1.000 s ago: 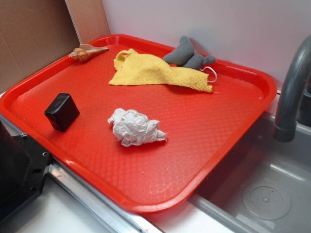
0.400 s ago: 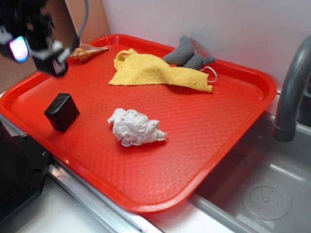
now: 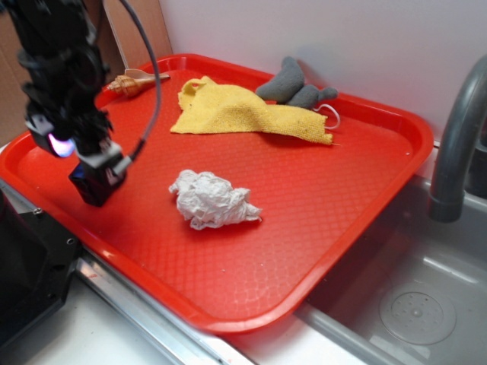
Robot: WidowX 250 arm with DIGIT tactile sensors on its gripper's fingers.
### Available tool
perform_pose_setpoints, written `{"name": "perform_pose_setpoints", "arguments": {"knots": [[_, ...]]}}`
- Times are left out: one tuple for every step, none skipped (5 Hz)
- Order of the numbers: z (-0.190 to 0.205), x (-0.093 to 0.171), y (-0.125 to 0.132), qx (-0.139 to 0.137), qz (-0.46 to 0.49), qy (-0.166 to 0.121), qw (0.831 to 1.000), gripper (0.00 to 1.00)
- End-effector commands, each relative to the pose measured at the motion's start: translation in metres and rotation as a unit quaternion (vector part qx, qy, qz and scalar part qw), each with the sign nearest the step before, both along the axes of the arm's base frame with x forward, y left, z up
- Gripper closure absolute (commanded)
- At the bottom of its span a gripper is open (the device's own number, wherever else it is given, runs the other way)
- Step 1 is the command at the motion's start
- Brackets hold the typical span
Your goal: Grab the black box.
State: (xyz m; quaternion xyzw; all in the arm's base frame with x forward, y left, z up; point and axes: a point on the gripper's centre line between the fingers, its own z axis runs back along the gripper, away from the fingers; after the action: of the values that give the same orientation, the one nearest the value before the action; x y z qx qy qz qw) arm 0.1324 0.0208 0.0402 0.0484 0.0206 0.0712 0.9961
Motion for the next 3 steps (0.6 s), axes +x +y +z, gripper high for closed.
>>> {"name": "perform_pose_setpoints", "arguments": {"knots": [[-0.018,0.015,0.006,-0.024,0.005,-0.011,1.000,1.00],[-0.016,0.016,0.005,-0.021,0.004,0.004,1.000,1.00],[0.011,0.020,0.005,-0.020,-0.012,0.011,1.000,1.00]]}}
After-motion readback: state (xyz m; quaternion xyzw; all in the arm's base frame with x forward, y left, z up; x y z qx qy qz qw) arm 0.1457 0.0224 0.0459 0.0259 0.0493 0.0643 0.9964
